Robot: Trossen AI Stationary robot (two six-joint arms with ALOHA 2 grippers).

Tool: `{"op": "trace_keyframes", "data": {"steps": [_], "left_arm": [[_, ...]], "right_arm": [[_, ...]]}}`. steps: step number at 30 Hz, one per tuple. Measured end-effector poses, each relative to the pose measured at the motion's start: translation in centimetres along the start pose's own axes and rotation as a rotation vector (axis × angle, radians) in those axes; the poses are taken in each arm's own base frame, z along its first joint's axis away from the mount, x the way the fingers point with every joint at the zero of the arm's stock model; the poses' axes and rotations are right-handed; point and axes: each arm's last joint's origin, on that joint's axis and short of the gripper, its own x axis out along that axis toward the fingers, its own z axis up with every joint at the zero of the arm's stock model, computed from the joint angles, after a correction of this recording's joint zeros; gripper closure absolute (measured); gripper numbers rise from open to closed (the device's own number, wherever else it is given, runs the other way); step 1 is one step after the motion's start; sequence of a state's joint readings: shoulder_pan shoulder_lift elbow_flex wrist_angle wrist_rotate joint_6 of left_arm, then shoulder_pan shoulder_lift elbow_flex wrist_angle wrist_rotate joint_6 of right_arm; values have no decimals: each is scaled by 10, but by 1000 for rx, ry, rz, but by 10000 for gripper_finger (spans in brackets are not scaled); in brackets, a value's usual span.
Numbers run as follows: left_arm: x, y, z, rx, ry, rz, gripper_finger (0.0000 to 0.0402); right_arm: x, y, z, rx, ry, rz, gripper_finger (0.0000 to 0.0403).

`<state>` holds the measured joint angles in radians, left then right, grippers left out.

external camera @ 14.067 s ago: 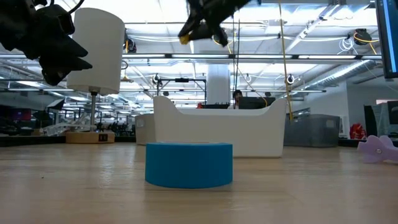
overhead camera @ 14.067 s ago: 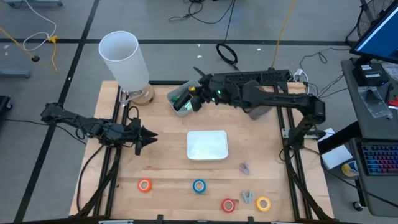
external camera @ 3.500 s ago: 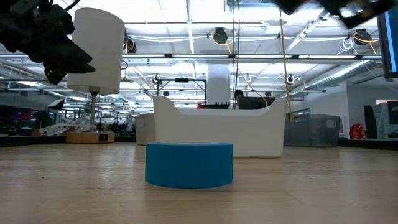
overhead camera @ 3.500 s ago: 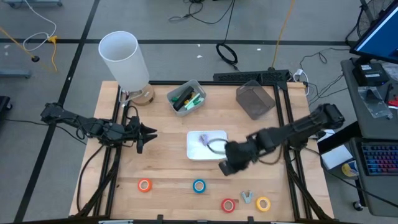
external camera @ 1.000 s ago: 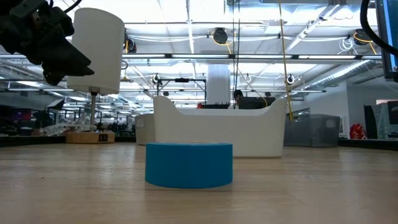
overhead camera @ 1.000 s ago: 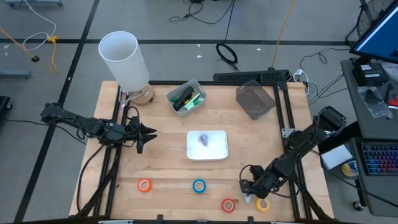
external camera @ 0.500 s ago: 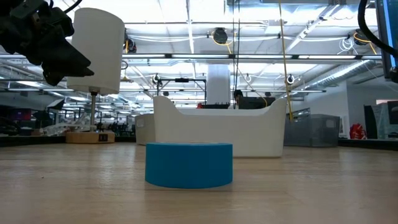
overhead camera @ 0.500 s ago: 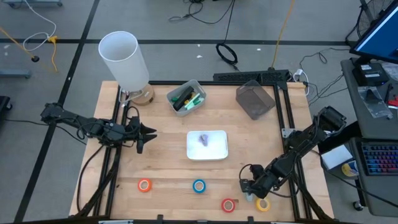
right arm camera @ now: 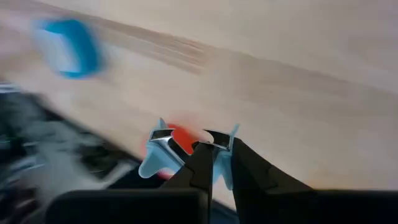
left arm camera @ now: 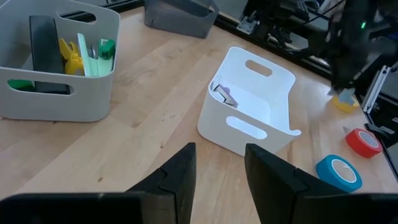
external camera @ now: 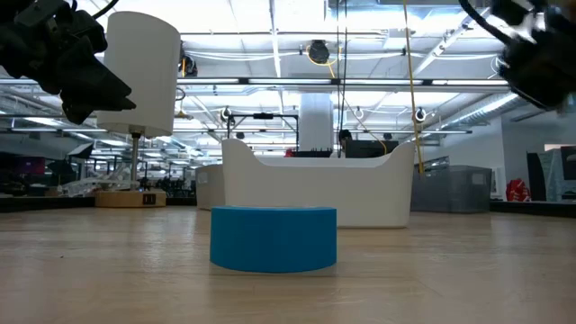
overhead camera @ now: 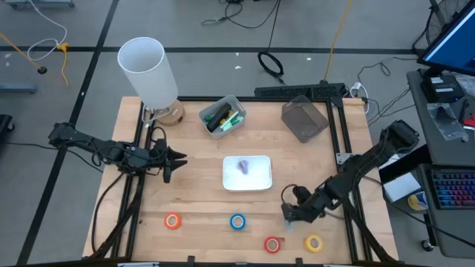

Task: Pick and place Stapler, Stapler remover, tape
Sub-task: Put the gray staple remover into the white bin

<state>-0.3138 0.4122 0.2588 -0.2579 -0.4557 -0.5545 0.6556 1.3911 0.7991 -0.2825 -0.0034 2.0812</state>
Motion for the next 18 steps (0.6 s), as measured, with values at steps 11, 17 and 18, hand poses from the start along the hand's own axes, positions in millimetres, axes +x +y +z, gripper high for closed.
{"op": "trace_keyframes", "data": {"steps": [11, 17, 18], "left_arm": [[0, 0, 0, 0, 0, -1, 266], [0, 0, 0, 0, -1, 0, 266], [0, 0, 0, 0, -1, 0, 266]], "right_arm": [[-57, 52, 51, -235, -299, 470, 382], [-70, 68, 98, -398, -390, 495, 382], [-72, 68, 106, -415, -396, 483, 382]]}}
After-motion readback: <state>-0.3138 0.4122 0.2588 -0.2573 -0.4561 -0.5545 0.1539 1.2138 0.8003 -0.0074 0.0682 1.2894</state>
